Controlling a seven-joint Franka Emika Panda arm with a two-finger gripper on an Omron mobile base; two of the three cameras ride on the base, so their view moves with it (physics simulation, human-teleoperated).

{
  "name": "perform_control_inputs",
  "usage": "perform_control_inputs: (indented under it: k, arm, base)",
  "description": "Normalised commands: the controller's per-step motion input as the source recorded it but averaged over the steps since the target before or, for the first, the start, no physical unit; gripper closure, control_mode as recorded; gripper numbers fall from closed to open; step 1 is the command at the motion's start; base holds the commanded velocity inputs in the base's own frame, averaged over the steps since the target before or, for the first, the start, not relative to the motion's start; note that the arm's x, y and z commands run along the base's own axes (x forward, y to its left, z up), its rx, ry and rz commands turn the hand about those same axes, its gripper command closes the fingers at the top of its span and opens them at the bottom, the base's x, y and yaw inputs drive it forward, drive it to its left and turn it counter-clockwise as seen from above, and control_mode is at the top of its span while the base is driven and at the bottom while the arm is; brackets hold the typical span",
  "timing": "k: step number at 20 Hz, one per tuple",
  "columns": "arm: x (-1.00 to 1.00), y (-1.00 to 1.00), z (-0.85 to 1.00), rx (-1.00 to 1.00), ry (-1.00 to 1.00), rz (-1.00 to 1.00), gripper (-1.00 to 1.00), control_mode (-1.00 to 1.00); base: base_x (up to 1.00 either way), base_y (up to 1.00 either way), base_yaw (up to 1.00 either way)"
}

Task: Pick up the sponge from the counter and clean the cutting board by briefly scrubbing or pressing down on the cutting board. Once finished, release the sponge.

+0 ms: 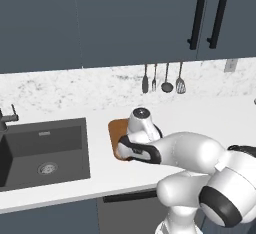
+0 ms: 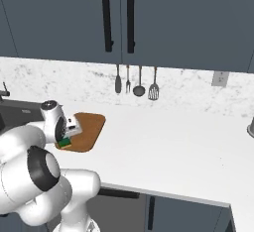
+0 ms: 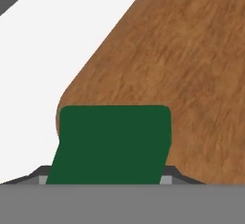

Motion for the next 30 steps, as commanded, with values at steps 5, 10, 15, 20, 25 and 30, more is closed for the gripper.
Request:
perform_control_inputs:
  k: [5, 10, 15, 20, 25, 30]
  arm:
    - [0.01, 0.0, -0.4, 0.0, 0.0, 0.0, 1.0, -1.0]
    - [0.14, 0.0, -0.27, 0.0, -0.01, 0.0, 1.0, -1.0]
    - [0.27, 0.0, -0.01, 0.0, 0.0, 0.0, 1.0, -1.0]
    - [0.08, 0.0, 0.27, 0.0, 0.08, 0.0, 1.0, -1.0]
    - [0.05, 0.0, 0.18, 0.0, 0.05, 0.0, 1.0, -1.0]
    - [0.49, 0.0, -0.14, 0.0, 0.0, -0.02, 1.0, -1.0]
  base:
    - [0.0, 0.0, 0.0]
    - [0.0, 0.0, 0.0]
    - [0.0, 0.0, 0.0]
    - [0.0, 0.0, 0.0]
    - [0.0, 0.0, 0.0]
    - [0.0, 0.0, 0.0]
